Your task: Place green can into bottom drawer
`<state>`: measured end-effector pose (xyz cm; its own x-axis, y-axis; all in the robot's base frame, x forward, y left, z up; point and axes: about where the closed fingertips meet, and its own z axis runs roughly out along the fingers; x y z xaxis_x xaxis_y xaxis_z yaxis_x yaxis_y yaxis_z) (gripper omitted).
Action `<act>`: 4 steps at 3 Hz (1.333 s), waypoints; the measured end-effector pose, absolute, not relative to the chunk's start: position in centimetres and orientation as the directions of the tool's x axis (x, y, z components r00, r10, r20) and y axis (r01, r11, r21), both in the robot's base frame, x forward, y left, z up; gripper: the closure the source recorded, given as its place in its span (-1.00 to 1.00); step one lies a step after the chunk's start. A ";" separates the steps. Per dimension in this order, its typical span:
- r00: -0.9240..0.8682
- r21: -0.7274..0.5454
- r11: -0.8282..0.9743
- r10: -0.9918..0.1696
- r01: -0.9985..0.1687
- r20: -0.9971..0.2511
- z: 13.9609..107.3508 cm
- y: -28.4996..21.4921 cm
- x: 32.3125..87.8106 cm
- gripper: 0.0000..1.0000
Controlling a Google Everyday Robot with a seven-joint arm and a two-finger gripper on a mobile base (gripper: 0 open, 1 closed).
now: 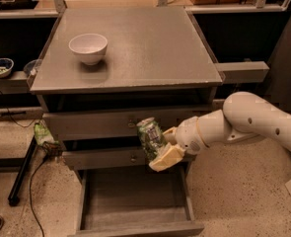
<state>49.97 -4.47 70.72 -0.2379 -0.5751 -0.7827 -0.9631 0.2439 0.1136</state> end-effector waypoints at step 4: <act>-0.330 0.189 0.313 -0.497 -0.931 -0.803 63.5 -5.2 49.7 1.00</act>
Offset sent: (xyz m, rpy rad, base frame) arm -0.0025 -0.0021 -0.0213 0.0382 0.0288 -0.0254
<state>49.68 -5.22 63.51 -0.3297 -0.4966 -0.8030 -0.9308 0.3131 0.1885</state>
